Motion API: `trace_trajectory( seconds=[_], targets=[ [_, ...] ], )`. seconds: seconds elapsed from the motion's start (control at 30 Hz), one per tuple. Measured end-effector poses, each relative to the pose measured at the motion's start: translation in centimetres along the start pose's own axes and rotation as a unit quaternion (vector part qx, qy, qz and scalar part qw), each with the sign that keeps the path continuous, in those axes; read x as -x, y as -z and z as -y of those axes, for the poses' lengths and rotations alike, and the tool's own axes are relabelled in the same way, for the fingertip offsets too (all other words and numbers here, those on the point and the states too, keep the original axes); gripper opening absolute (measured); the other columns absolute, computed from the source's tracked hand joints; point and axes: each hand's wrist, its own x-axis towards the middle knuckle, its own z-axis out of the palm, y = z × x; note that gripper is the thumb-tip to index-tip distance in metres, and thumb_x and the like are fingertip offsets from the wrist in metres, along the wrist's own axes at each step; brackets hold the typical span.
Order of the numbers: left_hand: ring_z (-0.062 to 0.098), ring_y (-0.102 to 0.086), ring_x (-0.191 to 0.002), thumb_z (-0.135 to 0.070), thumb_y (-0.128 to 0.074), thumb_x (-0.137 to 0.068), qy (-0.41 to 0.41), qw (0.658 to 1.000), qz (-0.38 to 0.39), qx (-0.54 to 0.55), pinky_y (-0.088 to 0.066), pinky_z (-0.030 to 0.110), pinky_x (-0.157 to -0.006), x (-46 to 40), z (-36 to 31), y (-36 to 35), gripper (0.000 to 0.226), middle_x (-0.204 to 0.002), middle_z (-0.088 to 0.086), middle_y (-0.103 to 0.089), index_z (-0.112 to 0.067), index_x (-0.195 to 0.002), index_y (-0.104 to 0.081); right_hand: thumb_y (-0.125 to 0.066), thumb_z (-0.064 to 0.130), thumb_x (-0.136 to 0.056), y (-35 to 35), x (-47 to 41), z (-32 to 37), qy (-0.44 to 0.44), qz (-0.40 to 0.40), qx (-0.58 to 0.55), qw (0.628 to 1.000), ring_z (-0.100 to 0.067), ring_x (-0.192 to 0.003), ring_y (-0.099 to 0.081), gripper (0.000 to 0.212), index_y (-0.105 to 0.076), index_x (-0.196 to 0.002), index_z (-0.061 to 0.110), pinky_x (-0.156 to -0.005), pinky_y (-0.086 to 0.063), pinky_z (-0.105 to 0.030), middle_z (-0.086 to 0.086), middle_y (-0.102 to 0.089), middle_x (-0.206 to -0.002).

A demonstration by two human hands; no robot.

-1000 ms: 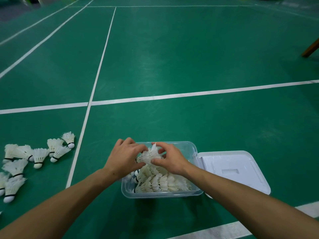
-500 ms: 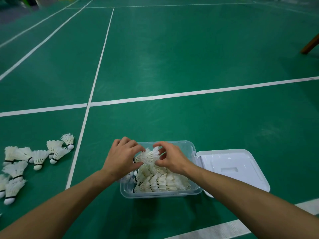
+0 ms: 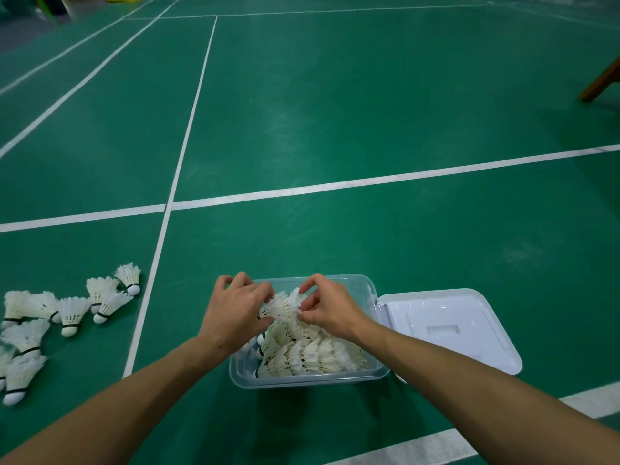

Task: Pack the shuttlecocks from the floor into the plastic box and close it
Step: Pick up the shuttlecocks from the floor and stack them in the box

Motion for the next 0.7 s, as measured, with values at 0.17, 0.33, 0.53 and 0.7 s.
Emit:
trace_trajectory(
  seconds=[0.17,0.33,0.53,0.7],
  targets=[
    [0.014,-0.054,-0.097,-0.057,-0.082,-0.077,0.001,1.0,0.008,-0.015,-0.039,0.041,-0.092,-0.2,-0.3,-0.1,0.035,-0.099,-0.018,-0.076,-0.036,-0.102,-0.068,-0.079,0.012,-0.093,-1.1,-0.6,0.1,0.001,0.001,0.034,0.999,-0.012,-0.096,-0.072,0.03,-0.063,-0.118,0.017,-0.092,-0.061,-0.032,0.002,-0.076,-0.106],
    [0.015,-0.055,-0.101,-0.058,-0.079,-0.08,0.0,0.999,0.016,-0.029,-0.039,0.042,-0.095,-0.3,-0.3,-0.2,0.037,-0.104,-0.017,-0.076,-0.036,-0.107,-0.068,-0.078,0.011,-0.094,-0.9,-0.7,-0.5,-0.012,0.029,0.011,0.999,-0.012,-0.096,-0.072,0.028,-0.061,-0.114,0.02,-0.087,-0.06,-0.027,0.001,-0.073,-0.107],
    [0.015,-0.055,-0.105,-0.061,-0.076,-0.082,-0.003,0.999,0.031,-0.043,-0.038,0.043,-0.098,-0.2,-0.5,0.0,0.042,-0.106,-0.017,-0.076,-0.037,-0.116,-0.066,-0.073,0.01,-0.098,-0.5,-1.1,-0.6,-0.005,0.067,0.044,0.997,-0.012,-0.098,-0.068,0.017,-0.069,-0.114,0.015,-0.088,-0.058,-0.026,0.004,-0.071,-0.105],
    [0.017,-0.053,-0.109,-0.057,-0.071,-0.088,-0.021,0.995,0.049,-0.078,-0.035,0.046,-0.101,-0.5,-0.6,0.1,0.036,-0.106,-0.016,-0.075,-0.036,-0.117,-0.068,-0.061,0.012,-0.104,-0.7,-1.3,0.1,0.013,0.098,0.094,0.991,-0.022,-0.107,-0.067,0.013,-0.069,-0.114,0.01,-0.099,-0.056,-0.039,-0.006,-0.072,-0.117]
  ],
)
